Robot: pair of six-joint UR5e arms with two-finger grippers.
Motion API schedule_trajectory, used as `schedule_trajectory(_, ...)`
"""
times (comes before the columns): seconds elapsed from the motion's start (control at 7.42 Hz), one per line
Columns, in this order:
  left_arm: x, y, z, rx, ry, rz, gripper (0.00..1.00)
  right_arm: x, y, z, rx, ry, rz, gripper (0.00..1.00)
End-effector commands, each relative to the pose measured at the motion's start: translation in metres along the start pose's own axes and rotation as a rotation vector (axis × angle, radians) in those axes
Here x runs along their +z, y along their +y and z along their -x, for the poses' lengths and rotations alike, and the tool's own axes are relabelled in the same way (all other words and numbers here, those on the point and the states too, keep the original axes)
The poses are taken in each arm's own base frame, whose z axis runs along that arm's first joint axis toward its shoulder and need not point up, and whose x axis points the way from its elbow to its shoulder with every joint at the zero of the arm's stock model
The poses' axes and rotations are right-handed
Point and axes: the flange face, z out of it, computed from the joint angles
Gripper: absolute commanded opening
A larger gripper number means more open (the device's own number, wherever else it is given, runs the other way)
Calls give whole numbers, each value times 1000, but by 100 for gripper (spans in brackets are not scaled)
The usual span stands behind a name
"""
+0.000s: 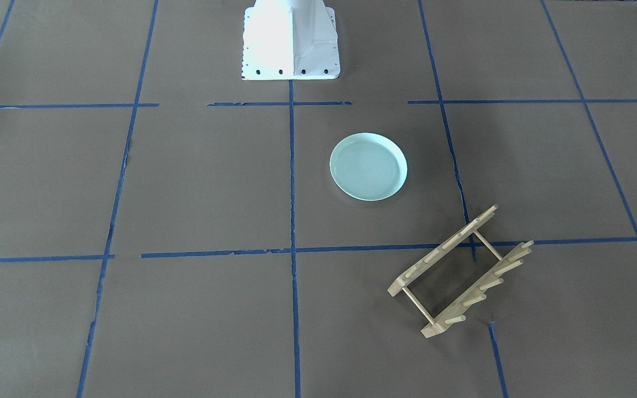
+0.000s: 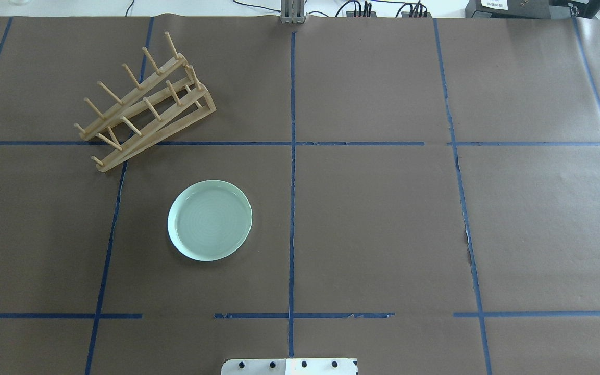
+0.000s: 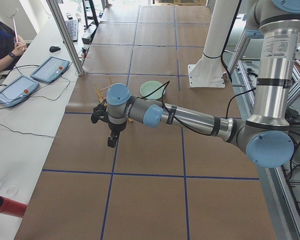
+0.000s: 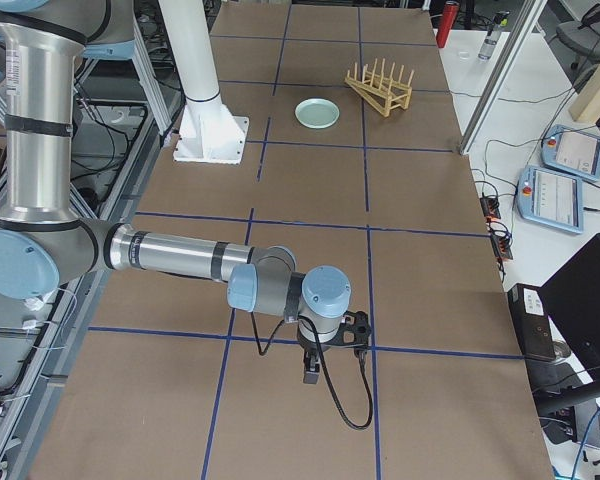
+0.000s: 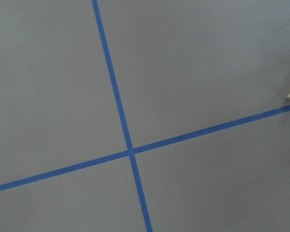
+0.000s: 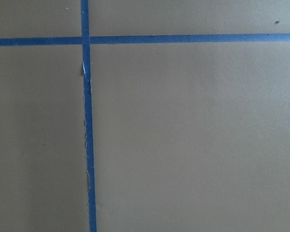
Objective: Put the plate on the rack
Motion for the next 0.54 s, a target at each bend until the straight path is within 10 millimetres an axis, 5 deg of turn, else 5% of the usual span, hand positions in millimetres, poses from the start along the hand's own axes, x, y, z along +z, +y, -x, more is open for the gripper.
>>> schedule_trajectory(0.0, 19, -44, -131, -185, 28, -21, 100, 1, 0, 0, 0, 0, 2, 100)
schedule_trajectory(0.13, 26, -66, -194, -251, 63, -22, 100, 0, 0, 0, 0, 0, 0, 100)
schedule_trajectory(0.4, 58, -78, -330, -394, 103, 100, 100, 0, 0, 0, 0, 0, 0, 100)
